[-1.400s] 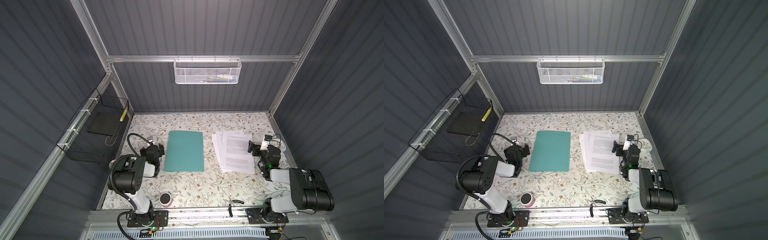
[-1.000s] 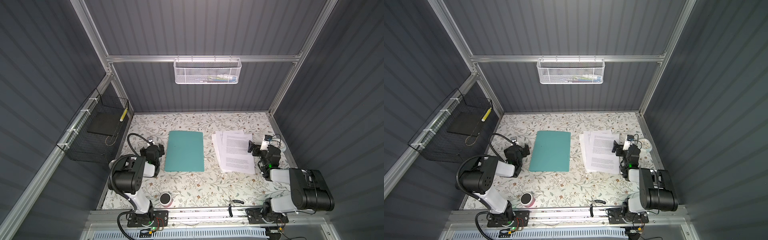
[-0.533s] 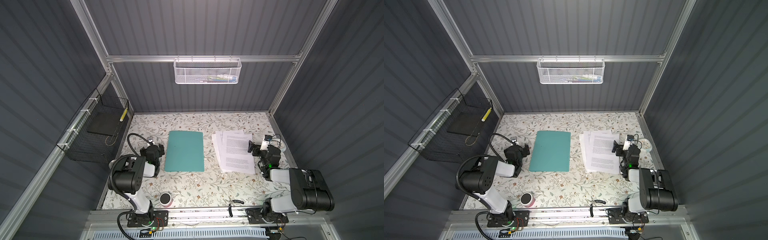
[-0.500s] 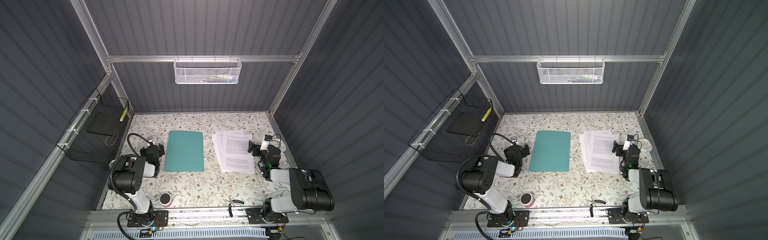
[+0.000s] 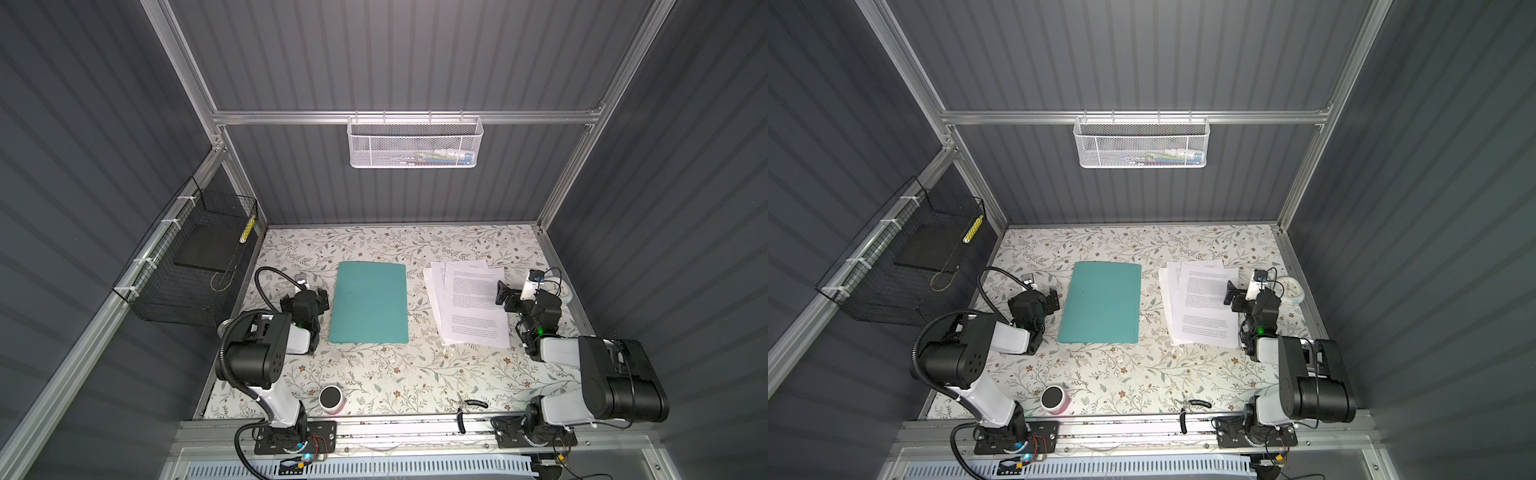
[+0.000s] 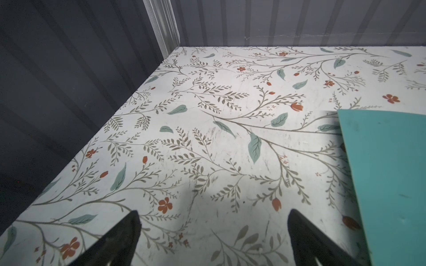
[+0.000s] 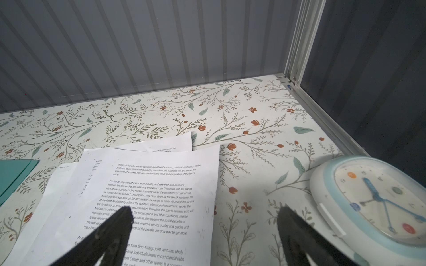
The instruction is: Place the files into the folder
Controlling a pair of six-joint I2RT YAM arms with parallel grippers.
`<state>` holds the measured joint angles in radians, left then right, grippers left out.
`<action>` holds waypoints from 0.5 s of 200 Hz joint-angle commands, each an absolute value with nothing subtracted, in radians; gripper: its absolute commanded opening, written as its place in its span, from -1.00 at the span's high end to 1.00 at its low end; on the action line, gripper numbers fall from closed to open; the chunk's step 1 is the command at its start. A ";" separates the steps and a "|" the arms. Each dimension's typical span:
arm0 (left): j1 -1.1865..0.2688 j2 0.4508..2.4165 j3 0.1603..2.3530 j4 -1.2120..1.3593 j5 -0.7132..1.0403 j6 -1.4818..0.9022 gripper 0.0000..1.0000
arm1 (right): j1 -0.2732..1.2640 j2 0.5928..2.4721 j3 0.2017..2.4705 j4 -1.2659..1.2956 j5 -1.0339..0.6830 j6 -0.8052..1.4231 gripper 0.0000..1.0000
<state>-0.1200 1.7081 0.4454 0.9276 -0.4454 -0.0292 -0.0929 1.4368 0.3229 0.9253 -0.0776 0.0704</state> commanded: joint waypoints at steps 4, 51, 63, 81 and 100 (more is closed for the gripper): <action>-0.157 1.636 0.496 0.831 -0.492 0.012 -0.99 | -0.092 1.332 0.406 0.721 -0.009 0.084 -0.98; -0.175 1.475 0.710 0.359 -0.554 -0.209 -0.99 | -0.060 1.276 0.670 0.214 0.158 0.274 -0.98; -0.175 1.438 0.794 0.146 -0.485 -0.328 -0.99 | -0.028 1.278 0.736 0.103 0.156 0.311 -0.98; -0.181 1.401 0.861 -0.052 -0.317 -0.434 -0.99 | 0.058 1.265 0.817 -0.054 0.179 0.314 -0.98; -0.193 1.319 0.825 -0.137 -0.152 -0.546 -0.99 | 0.123 1.235 0.871 -0.194 0.125 0.369 -0.98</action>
<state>-0.1764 1.3945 0.8509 0.1722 -0.3740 -0.3328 0.0505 1.2728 0.8127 0.1238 0.1459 0.2787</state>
